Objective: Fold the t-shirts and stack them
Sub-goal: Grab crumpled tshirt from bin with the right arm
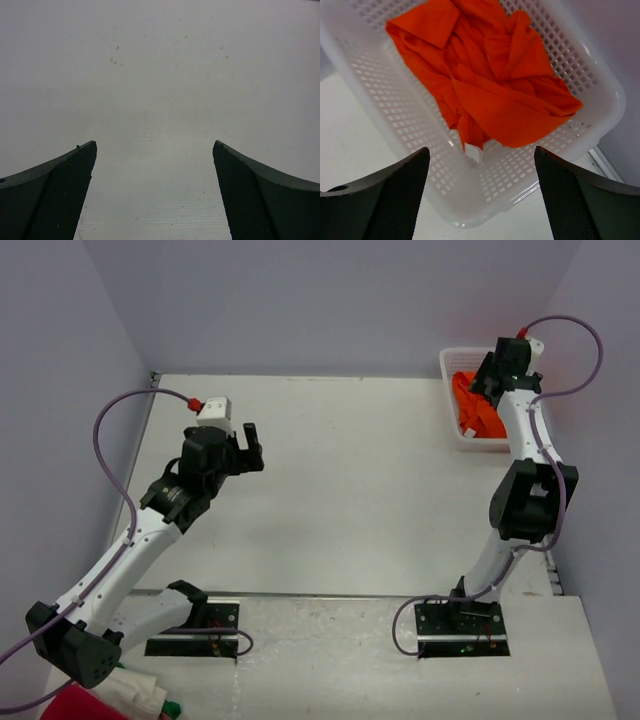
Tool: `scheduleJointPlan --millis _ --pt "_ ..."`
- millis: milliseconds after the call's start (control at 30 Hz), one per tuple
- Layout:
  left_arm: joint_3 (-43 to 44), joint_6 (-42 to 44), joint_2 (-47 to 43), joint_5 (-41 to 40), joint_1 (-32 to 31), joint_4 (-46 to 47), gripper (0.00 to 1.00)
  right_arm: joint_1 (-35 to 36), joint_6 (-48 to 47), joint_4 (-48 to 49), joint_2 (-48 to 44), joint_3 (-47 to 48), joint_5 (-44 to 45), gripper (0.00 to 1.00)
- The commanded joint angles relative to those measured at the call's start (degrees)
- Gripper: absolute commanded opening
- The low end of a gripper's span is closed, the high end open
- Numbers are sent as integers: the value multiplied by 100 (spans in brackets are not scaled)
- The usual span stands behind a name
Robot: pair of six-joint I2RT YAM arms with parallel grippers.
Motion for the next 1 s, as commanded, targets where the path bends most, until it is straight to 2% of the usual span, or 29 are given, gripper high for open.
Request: scheduleJointPlan --millis 0,267,433,600,667,700,733,767,833,967 --pt "-35 167 -199 267 -11 89 98 -340 -211 -237 366 324 -27 85" --pt "-26 211 -498 425 -11 -7 98 -631 -378 70 1026 -54 -88 86" --pt "-70 255 -551 470 -11 -51 98 -666 -501 70 1527 183 -247 86" --pt "79 351 -472 443 -11 -139 99 -684 -650 -254 1940 807 -256 84" --pt "141 360 -454 417 -11 -166 99 -693 -764 -237 2072 982 -212 72" --pt "141 360 -436 426 -11 -166 99 -693 -800 -246 2142 1062 -194 63" --pt "141 360 -419 426 -11 -166 99 -693 -826 -246 2273 1158 -168 39" --pt "132 360 -393 434 -11 -166 99 -710 -852 -272 2344 1386 -176 30" --pt "123 334 -349 470 -11 -148 99 -710 -862 -334 2432 1563 -141 0" --pt "1 264 -226 575 -11 -34 98 -588 -835 96 1978 1459 -334 0"
